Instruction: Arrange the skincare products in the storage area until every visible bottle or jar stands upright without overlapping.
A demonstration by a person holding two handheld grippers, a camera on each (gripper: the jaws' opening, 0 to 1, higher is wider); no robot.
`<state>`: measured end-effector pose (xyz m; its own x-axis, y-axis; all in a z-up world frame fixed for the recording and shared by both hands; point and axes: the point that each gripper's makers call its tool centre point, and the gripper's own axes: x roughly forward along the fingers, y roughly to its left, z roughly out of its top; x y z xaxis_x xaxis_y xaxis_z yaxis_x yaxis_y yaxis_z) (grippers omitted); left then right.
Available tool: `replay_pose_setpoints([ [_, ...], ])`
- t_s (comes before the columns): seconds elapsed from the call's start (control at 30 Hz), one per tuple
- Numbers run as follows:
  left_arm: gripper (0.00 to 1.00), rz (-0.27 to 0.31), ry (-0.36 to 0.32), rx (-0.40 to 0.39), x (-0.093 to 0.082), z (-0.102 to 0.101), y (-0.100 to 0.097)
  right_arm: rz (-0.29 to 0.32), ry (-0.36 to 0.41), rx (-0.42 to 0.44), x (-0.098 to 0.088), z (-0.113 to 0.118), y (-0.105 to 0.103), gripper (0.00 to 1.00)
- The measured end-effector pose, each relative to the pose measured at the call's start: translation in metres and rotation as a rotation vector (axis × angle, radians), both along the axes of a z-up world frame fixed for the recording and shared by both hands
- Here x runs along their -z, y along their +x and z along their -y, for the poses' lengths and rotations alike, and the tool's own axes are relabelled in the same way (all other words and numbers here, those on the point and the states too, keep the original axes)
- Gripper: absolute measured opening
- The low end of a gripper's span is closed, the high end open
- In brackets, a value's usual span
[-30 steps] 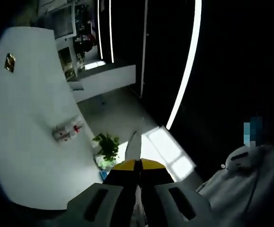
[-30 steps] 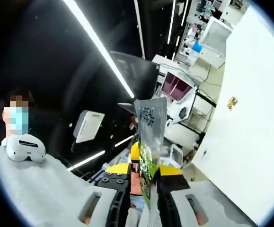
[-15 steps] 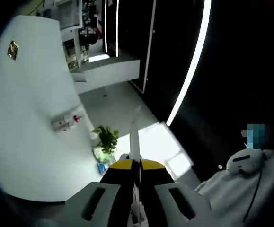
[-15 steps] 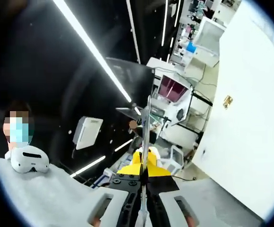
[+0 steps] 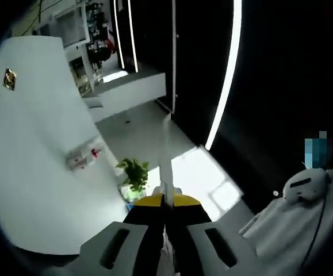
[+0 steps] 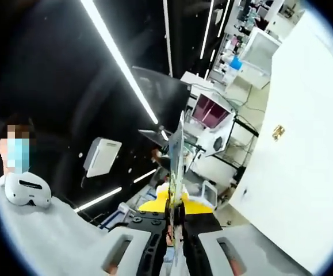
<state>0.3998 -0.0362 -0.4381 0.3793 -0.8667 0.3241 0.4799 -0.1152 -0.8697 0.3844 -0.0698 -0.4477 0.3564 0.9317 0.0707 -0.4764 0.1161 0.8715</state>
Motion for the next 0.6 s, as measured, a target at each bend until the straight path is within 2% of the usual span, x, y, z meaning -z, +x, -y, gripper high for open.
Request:
replay_pose_setpoints([
  [0.1, 0.00, -0.022, -0.027, -0.040, -0.001, -0.008, 0.008, 0.013, -0.013, 0.013, 0.005, 0.004, -0.005, 0.11],
  [0.2, 0.00, -0.028, -0.027, -0.058, 0.000, -0.010, 0.012, 0.083, -0.089, 0.081, 0.012, 0.017, -0.003, 0.17],
  [0.27, 0.00, -0.035, -0.009, -0.060, 0.003, -0.008, 0.013, 0.156, -0.232, 0.139, 0.025, 0.035, -0.004, 0.20],
  [0.33, 0.00, -0.041, 0.007, -0.058, 0.005, -0.006, 0.014, 0.221, -0.315, 0.176, 0.029, 0.049, -0.006, 0.21],
  [0.47, 0.00, -0.064, 0.014, -0.064, 0.006, -0.002, 0.021, 0.311, -0.541, 0.296, 0.044, 0.091, -0.009, 0.42],
  [0.5, 0.00, -0.065, 0.021, -0.066, 0.006, 0.000, 0.024, 0.340, -0.655, 0.302, 0.055, 0.106, -0.013, 0.44],
  [0.53, 0.00, -0.068, 0.026, -0.070, 0.006, 0.001, 0.028, 0.352, -0.689, 0.302, 0.058, 0.110, -0.015, 0.45],
  [0.57, 0.00, -0.076, 0.028, -0.077, 0.005, 0.002, 0.032, 0.390, -0.763, 0.319, 0.064, 0.119, -0.016, 0.46],
  [0.6, 0.00, -0.080, 0.029, -0.080, 0.004, 0.003, 0.037, 0.397, -0.827, 0.321, 0.071, 0.126, -0.021, 0.49],
])
